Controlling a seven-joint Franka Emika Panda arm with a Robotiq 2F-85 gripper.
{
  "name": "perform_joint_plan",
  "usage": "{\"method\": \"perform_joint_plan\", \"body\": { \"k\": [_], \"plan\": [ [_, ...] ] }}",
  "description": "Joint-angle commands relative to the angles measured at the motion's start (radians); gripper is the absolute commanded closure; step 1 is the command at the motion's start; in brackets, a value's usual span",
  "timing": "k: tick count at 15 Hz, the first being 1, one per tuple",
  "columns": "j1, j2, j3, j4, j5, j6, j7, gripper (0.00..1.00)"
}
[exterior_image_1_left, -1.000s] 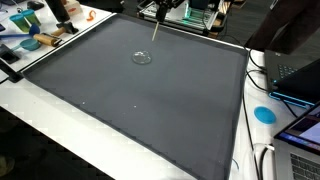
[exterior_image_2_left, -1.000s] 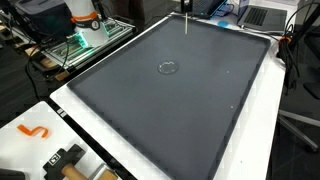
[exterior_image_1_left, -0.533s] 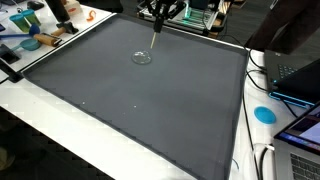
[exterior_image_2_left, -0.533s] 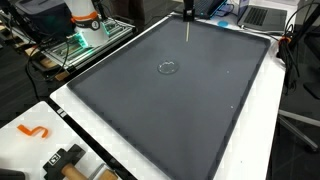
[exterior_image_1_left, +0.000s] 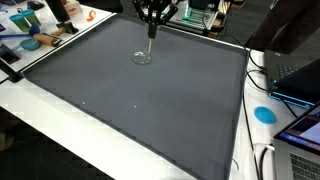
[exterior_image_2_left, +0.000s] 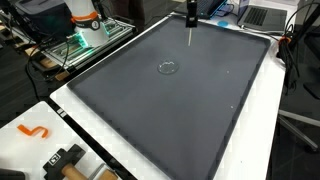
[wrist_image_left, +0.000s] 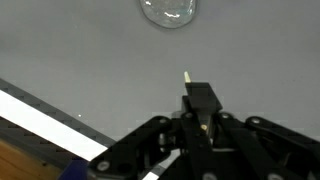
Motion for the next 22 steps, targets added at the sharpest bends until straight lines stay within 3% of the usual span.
{"method": "perform_joint_plan", "body": {
  "k": [1,13,22],
  "plan": [
    [-0.016,0.039,-0.023,0.055,0.113,-0.041,-0.093,0.97],
    [-0.15,0.117,-0.086,0.194,0.51,-0.172,-0.306,0.97],
    [-0.265,0.081,-0.153,0.162,0.787,-0.24,-0.441,0.97]
  ]
}}
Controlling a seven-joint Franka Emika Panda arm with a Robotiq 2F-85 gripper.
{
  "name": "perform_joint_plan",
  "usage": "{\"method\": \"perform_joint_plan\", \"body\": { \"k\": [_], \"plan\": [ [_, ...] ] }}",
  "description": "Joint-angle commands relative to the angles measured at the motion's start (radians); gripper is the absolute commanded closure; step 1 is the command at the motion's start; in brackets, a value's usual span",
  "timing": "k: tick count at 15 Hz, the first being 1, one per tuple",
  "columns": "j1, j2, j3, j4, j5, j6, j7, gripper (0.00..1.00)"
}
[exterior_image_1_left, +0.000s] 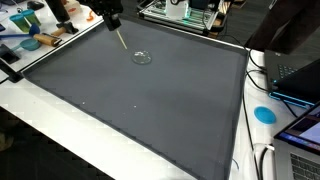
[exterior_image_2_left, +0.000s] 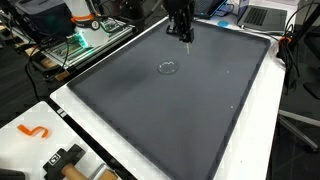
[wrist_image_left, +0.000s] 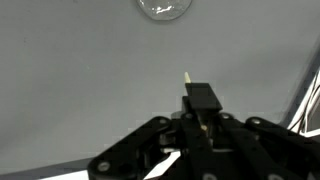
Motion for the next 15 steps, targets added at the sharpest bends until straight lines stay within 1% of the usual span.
{"method": "perform_joint_plan", "body": {
  "k": [1,3,6,12,15],
  "plan": [
    [-0.046,-0.032,-0.029,-0.037,0.124,-0.035,-0.079,0.97],
    [-0.065,-0.045,-0.047,-0.06,0.203,-0.025,-0.121,0.97],
    [-0.079,-0.065,-0.077,-0.102,0.279,-0.019,-0.179,0.97],
    [-0.085,-0.124,-0.129,-0.209,0.398,-0.007,-0.299,0.97],
    [-0.081,-0.157,-0.152,-0.253,0.427,-0.001,-0.345,0.97]
  ]
}}
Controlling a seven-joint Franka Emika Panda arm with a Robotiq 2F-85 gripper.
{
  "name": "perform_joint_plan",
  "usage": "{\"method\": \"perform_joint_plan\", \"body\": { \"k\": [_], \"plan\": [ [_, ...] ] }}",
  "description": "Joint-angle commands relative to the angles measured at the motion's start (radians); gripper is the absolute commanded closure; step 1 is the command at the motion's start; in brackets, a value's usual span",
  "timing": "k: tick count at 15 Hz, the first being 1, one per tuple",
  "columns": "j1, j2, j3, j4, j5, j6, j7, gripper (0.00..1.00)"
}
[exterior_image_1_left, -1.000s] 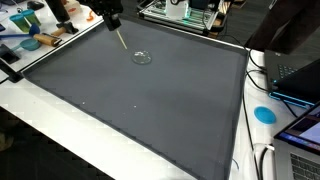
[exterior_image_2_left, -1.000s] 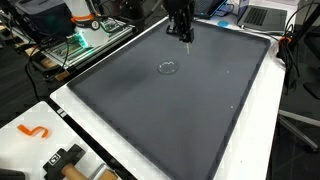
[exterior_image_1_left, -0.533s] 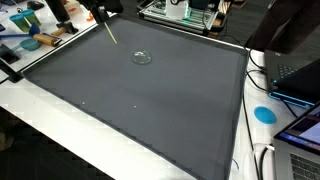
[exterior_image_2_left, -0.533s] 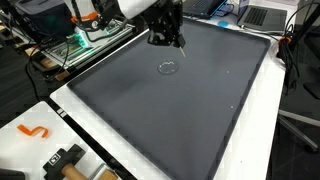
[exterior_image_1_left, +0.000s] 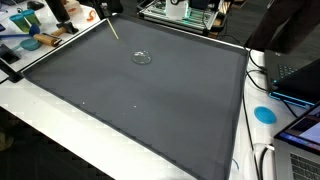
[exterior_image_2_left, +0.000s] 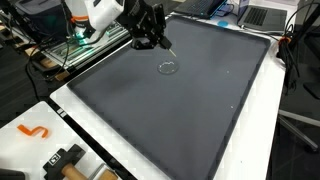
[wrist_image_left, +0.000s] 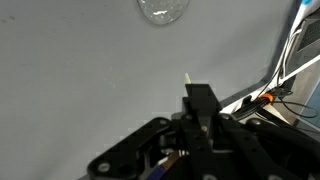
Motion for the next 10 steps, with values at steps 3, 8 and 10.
{"method": "perform_joint_plan", "body": {
  "k": [3,8,10],
  "plan": [
    [0.002,-0.095,-0.037,-0.112,0.054,0.023,-0.096,0.97],
    [0.008,-0.151,-0.054,-0.166,0.064,0.04,-0.138,0.97],
    [0.012,-0.174,-0.056,-0.189,0.061,0.05,-0.147,0.97]
  ]
}}
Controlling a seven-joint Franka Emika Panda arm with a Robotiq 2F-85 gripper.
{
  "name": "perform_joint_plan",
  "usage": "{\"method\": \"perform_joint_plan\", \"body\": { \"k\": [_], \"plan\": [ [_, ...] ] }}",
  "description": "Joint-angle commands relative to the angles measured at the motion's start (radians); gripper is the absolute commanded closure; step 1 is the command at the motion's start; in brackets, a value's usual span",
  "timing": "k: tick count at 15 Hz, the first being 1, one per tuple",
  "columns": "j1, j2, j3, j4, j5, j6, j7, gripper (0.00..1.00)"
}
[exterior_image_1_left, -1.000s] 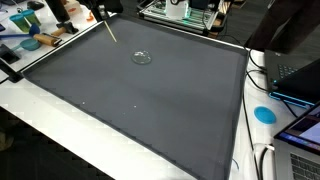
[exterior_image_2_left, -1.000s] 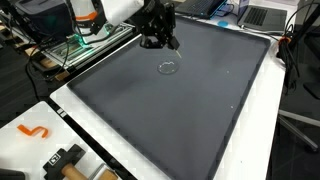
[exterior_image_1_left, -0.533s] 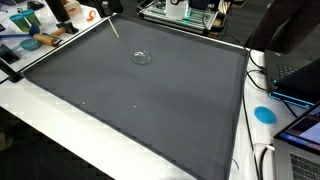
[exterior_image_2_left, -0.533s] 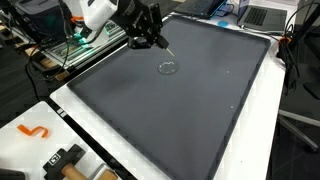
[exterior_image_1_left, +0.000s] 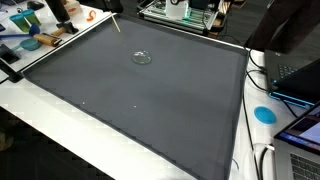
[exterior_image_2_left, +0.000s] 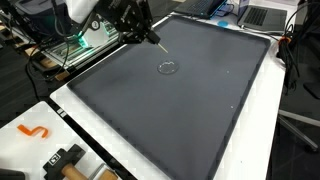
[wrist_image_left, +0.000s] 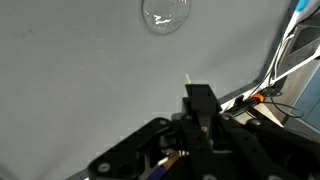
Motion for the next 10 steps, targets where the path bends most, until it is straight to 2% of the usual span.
{"method": "perform_joint_plan", "body": {
  "k": [1,10],
  "plan": [
    [0.013,-0.071,-0.012,-0.078,0.027,0.046,-0.043,0.97],
    [0.037,-0.157,-0.007,-0.177,0.014,0.111,-0.052,0.97]
  ]
}}
